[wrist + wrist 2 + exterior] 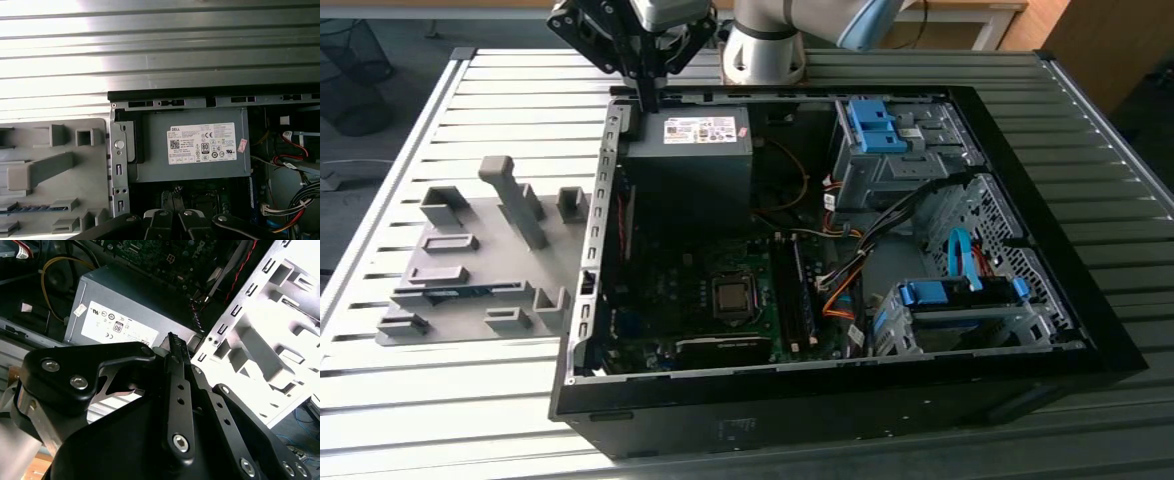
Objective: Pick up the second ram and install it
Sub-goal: 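Reach for the second ram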
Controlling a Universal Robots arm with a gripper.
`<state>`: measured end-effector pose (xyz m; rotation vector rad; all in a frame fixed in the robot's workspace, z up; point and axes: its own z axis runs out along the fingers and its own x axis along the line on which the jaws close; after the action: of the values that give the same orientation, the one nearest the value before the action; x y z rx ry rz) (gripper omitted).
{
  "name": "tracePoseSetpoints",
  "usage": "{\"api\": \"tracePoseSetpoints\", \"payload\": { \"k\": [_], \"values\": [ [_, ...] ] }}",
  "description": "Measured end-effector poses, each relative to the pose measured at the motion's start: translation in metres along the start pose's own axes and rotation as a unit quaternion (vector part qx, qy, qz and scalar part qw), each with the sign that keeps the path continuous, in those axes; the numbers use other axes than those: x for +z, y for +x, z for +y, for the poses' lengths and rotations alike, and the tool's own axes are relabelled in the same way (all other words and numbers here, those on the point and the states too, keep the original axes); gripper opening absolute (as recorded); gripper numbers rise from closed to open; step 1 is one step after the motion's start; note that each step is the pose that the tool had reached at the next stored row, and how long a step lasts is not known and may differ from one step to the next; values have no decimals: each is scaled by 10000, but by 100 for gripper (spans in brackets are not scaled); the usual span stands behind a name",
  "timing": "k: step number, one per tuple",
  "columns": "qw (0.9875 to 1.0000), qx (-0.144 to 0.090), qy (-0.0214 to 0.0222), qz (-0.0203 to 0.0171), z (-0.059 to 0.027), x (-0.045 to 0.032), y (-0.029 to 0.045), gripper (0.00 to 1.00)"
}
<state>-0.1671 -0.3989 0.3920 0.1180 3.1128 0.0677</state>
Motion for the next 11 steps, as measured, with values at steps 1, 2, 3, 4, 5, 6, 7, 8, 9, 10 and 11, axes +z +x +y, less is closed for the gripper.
{"api": "tracePoseSetpoints", "payload": {
  "k": [1, 2, 3, 4, 5, 6, 7, 8, 9, 10, 11],
  "values": [
    [10000, 0, 0, 0, 0, 0, 4, 11],
    [10000, 0, 0, 0, -1, 1, 8, 11],
    [10000, 0, 0, 1, -1, 1, 12, 11],
    [10000, 0, 0, 1, -1, 2, 15, 11],
    [10000, 0, 0, 1, -2, 2, 19, 11],
    [10000, 0, 0, 2, -2, 2, 22, 11],
    [10000, 0, 0, 2, -2, 3, 25, 11],
    [10000, 0, 0, 3, -2, 4, 28, 11],
    [10000, 0, 0, 3, -3, 4, 31, 11],
    [10000, 0, 0, 4, -3, 4, 34, 11],
    [10000, 0, 0, 4, -3, 5, 38, 11]
  ]
}}
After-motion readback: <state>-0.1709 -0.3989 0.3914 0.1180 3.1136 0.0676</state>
